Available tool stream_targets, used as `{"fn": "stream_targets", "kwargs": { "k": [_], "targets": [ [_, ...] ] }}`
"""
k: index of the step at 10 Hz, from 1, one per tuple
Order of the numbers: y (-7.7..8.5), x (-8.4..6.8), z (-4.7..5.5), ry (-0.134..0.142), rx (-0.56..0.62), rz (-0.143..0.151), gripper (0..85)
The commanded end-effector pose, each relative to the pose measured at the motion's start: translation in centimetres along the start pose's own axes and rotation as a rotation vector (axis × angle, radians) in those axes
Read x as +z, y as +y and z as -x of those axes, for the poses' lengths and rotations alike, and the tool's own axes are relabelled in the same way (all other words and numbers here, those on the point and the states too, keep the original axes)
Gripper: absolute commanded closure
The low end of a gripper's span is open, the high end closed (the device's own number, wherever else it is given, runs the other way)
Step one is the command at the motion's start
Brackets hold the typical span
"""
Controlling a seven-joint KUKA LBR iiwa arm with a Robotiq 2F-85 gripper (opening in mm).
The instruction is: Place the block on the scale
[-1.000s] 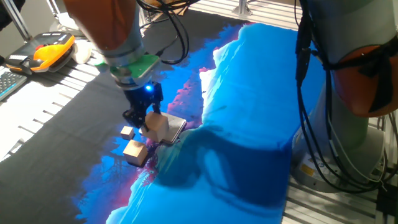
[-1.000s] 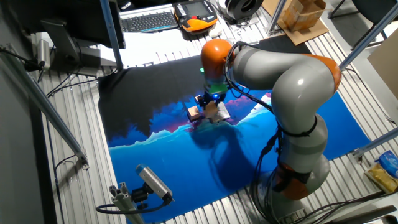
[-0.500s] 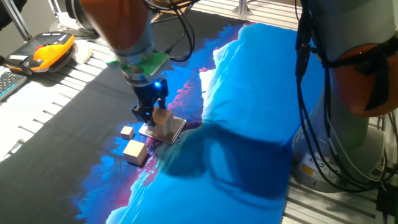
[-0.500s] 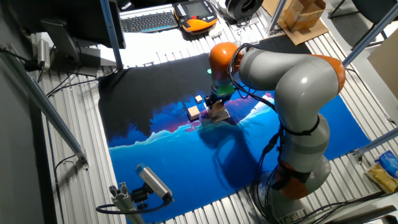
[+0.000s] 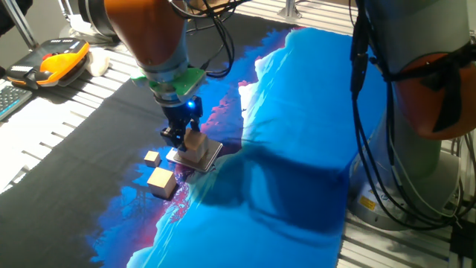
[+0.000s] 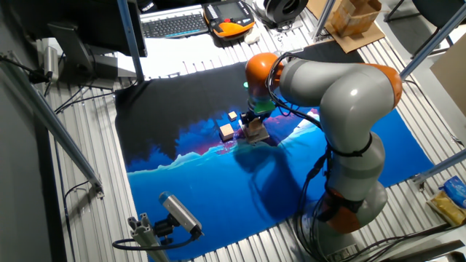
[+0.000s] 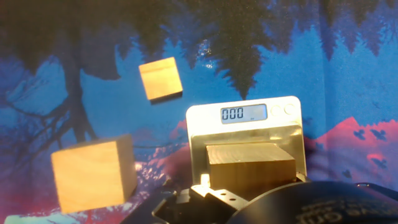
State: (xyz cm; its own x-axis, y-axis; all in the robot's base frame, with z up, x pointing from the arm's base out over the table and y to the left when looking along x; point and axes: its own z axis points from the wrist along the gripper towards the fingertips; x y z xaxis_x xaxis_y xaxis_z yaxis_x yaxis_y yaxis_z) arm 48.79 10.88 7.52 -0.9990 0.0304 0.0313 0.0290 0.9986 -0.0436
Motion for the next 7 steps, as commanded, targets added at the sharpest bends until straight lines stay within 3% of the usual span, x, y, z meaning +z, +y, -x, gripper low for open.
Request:
{"fn": "stream_targets", "kwargs": {
  "k": [1,2,3,5,6,7],
  "targets": [
    [-0.08,0.13,0.03,0.008,-0.002,0.005,85.0],
    [-0.11,0.09,-0.01,0.013,-0.005,0.004,68.0],
    [-0.15,0.08,-0.03,0.015,0.001,0.009,68.0],
    [-0.13,0.03,-0.01,0.017,0.021,0.02,34.0],
    [-0.07,-0.01,0.02,0.014,0.035,0.021,34.0],
    [-0.04,-0.05,0.03,0.008,0.047,0.029,17.0]
  ]
}}
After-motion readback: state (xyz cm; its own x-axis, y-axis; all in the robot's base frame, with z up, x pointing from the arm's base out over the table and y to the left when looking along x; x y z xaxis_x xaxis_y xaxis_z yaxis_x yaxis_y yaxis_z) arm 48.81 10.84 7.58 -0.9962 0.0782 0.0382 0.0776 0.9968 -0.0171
